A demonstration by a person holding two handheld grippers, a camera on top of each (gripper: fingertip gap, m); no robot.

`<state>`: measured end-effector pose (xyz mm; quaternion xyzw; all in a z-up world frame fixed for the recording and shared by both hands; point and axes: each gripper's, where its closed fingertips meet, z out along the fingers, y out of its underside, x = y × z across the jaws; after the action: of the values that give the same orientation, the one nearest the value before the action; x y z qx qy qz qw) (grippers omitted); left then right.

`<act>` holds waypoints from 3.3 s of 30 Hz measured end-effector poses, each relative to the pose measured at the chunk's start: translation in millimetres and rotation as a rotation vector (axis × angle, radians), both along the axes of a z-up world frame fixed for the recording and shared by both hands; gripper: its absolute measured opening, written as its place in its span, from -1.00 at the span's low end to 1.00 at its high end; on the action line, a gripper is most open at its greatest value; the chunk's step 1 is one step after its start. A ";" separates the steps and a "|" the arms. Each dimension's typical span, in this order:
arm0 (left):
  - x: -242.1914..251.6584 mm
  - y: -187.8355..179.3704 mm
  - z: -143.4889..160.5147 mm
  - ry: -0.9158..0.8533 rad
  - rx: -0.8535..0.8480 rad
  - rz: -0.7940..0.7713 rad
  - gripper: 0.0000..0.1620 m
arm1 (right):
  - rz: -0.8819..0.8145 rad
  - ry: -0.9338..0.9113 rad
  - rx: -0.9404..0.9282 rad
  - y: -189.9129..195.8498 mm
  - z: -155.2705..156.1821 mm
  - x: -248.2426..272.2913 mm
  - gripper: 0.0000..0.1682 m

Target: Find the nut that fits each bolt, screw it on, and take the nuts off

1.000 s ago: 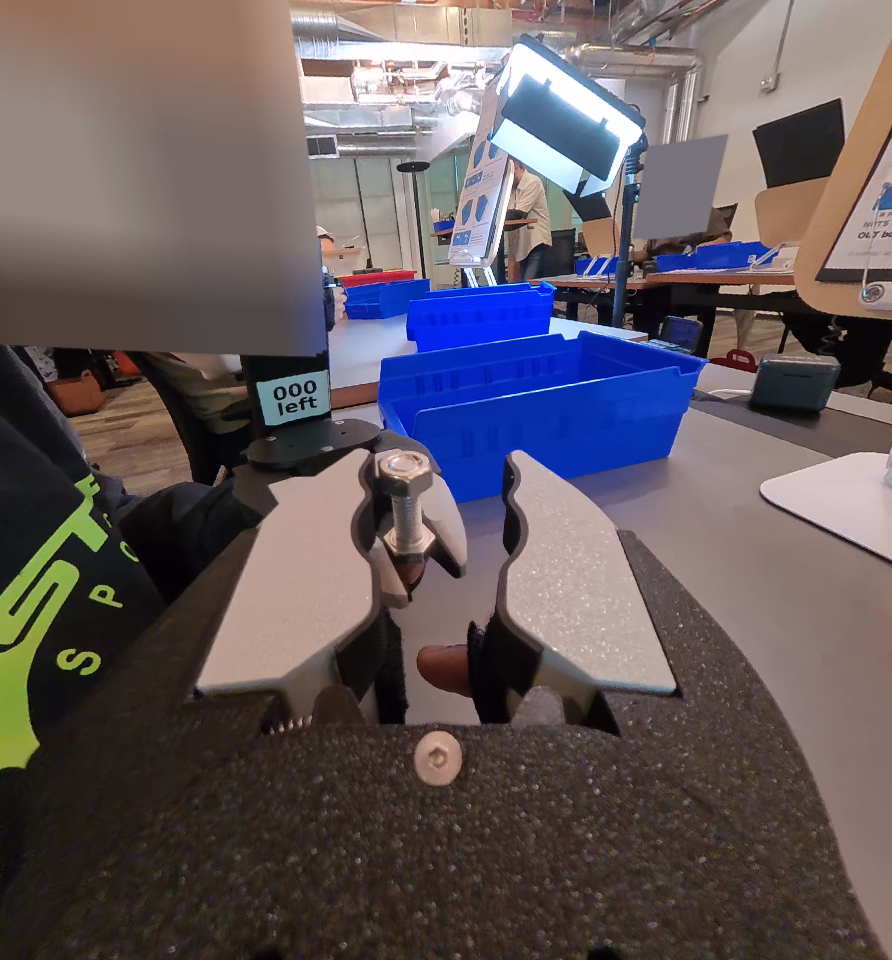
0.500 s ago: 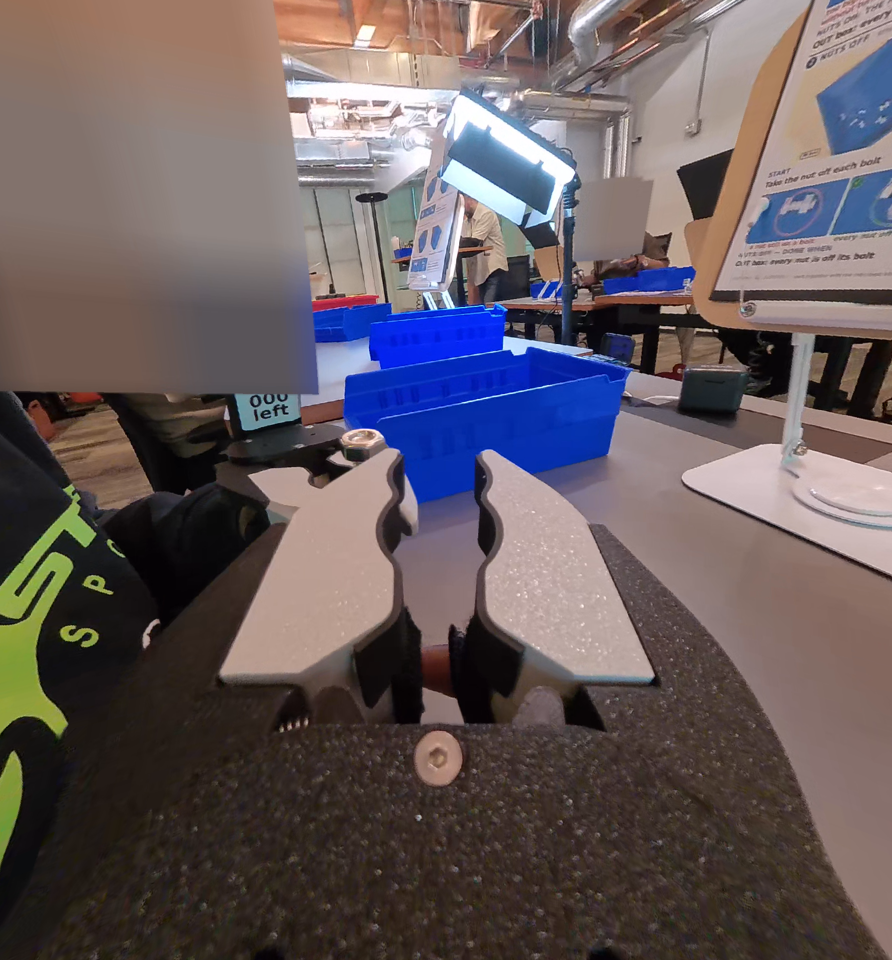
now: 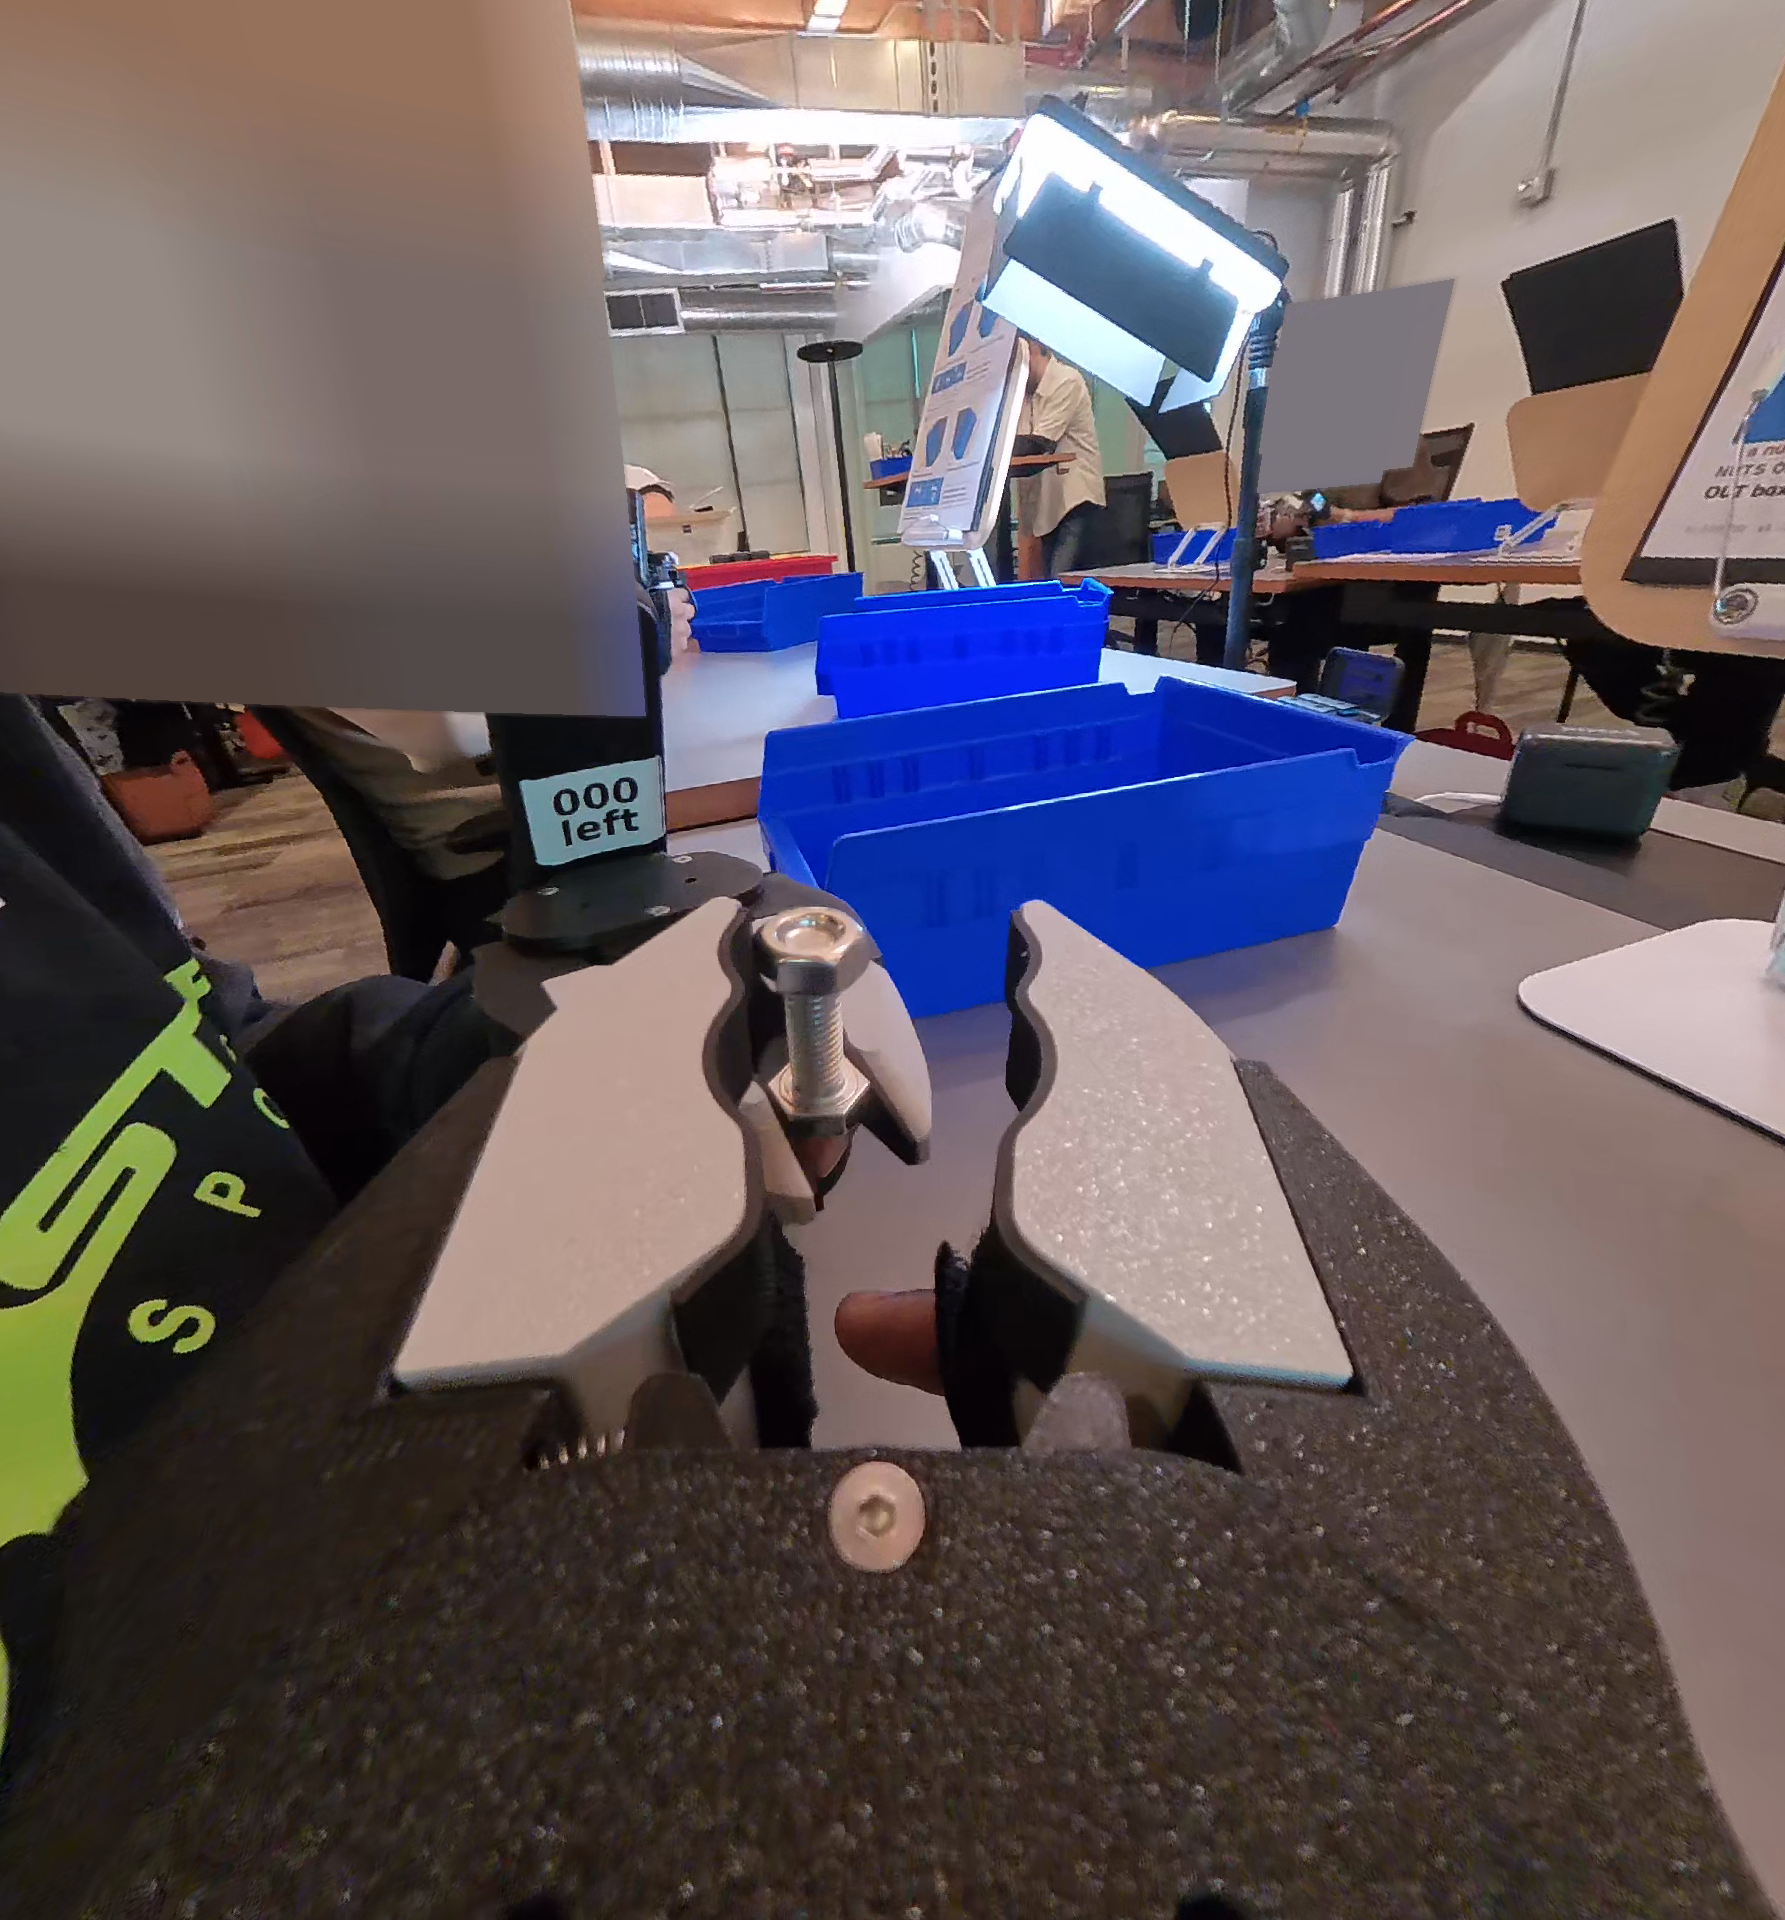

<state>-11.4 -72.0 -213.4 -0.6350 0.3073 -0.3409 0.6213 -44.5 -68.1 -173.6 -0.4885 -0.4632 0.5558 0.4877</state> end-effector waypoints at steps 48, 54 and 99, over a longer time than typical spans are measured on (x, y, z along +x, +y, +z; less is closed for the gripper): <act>-1.0 1.5 0.2 -0.002 -0.001 0.009 -0.78 | 0.002 0.036 0.028 -2.5 5.2 8.1 -0.44; -0.5 0.8 0.4 -0.001 0.001 0.004 -0.78 | -0.016 0.015 0.033 1.5 1.2 5.7 -0.47; -0.4 -4.6 5.3 -0.040 0.001 -0.043 -0.77 | -0.673 -0.396 0.082 157.3 22.3 194.8 -0.79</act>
<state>-11.8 -76.6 -208.1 -0.6210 0.3087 -0.3666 0.6202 150.3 89.2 -151.4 -0.6910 -0.3840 0.2407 0.5631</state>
